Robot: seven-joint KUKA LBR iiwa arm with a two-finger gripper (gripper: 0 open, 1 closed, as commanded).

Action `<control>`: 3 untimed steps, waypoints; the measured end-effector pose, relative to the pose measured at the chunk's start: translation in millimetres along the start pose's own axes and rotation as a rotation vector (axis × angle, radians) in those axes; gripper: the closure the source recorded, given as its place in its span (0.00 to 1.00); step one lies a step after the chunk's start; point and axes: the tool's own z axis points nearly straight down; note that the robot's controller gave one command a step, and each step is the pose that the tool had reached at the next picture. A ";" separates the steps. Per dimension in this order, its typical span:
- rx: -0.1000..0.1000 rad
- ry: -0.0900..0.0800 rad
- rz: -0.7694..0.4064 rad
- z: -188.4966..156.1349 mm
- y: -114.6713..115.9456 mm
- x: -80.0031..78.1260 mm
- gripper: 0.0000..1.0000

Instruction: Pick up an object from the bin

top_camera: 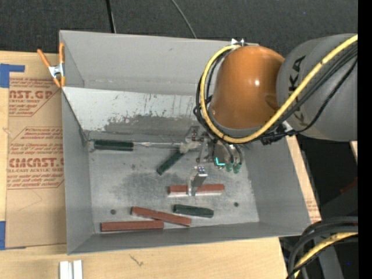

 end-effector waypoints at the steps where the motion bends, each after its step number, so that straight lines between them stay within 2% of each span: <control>1: -0.001 -0.008 0.001 -4.3 -0.4 -1.6 0.00; 2: 0.000 -0.016 -0.054 36.1 -8.7 2.8 0.00; 3: 0.000 -0.021 -0.114 145.2 -38.8 -14.1 1.00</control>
Offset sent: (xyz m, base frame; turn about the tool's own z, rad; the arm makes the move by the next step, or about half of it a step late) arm -0.0211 -0.0330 -0.1515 -0.1929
